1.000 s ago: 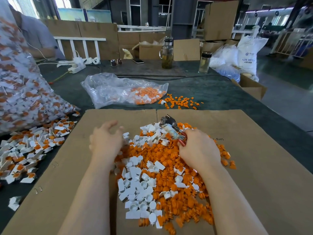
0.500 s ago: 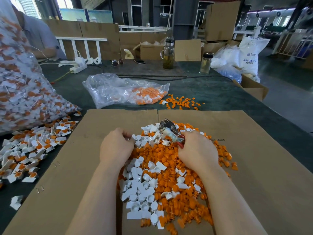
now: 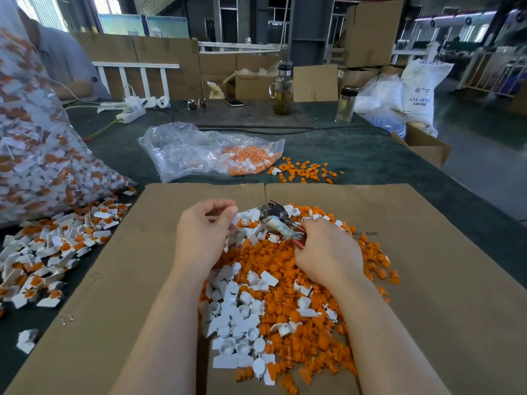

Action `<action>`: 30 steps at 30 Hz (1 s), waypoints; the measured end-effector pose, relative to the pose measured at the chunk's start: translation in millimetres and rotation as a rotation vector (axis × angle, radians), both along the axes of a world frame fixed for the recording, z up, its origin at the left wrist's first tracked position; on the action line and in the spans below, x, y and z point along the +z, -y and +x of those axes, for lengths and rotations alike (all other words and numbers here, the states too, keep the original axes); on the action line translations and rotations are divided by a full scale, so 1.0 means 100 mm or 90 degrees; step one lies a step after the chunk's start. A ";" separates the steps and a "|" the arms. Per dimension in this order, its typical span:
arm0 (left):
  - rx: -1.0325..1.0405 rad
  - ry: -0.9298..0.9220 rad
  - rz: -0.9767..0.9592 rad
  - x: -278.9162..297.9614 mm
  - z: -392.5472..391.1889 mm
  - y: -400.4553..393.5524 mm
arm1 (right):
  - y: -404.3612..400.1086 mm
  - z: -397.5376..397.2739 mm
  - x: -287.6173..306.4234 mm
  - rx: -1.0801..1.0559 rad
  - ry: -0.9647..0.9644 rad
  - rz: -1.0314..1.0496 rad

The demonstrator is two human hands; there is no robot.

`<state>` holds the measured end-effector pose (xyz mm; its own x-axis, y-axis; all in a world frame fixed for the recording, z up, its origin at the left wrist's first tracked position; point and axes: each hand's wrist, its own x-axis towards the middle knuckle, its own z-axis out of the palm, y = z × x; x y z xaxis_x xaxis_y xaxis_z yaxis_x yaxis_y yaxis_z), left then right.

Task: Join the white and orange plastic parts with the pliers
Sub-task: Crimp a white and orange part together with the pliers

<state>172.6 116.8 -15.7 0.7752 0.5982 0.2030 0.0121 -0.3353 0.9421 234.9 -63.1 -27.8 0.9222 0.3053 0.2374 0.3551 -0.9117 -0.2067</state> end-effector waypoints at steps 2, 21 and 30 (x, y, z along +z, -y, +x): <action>-0.019 0.038 -0.082 0.03 0.00 0.03 | 0.00 -0.01 0.00 -0.004 0.000 0.005; -0.186 0.014 -0.001 0.07 0.02 0.51 | -0.06 -0.10 0.14 0.024 0.000 0.212; -0.165 0.022 -0.062 0.04 0.04 0.52 | -0.05 -0.11 0.16 0.064 -0.041 0.391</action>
